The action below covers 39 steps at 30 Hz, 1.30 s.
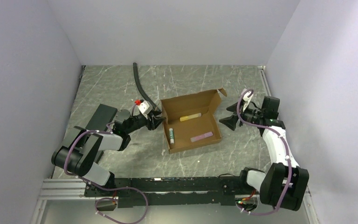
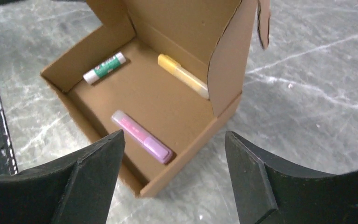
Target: Fold the paper box
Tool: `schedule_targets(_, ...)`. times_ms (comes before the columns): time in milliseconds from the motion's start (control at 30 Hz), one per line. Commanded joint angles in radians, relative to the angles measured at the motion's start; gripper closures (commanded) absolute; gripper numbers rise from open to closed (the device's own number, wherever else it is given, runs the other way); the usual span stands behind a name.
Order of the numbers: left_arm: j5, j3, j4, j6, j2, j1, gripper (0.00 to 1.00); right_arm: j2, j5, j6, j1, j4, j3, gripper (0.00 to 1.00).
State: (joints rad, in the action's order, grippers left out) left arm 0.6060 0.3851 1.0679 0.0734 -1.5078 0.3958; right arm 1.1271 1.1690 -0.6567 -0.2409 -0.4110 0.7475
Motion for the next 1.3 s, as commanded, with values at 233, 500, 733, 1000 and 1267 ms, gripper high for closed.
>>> schedule_targets(233,0.028,0.014,0.015,0.014,0.001,-0.002,0.52,0.059,-0.351,0.453,0.226,0.74,-0.106,0.48)
schedule_targets(500,0.025,0.01,0.007,0.008,0.014,-0.002,0.52,0.067,-0.495,0.553,0.307,0.748,-0.112,1.0)
schedule_targets(733,0.034,0.01,0.027,0.022,0.001,-0.003,0.52,0.049,-0.539,0.478,0.351,0.643,-0.123,1.0)
schedule_targets(1000,0.03,0.003,0.01,0.012,0.012,-0.002,0.52,0.033,-0.478,0.599,0.352,0.582,-0.097,1.0)
schedule_targets(1267,0.037,0.009,0.015,0.019,-0.002,-0.003,0.52,0.045,-0.477,0.696,0.365,0.57,-0.046,1.0)
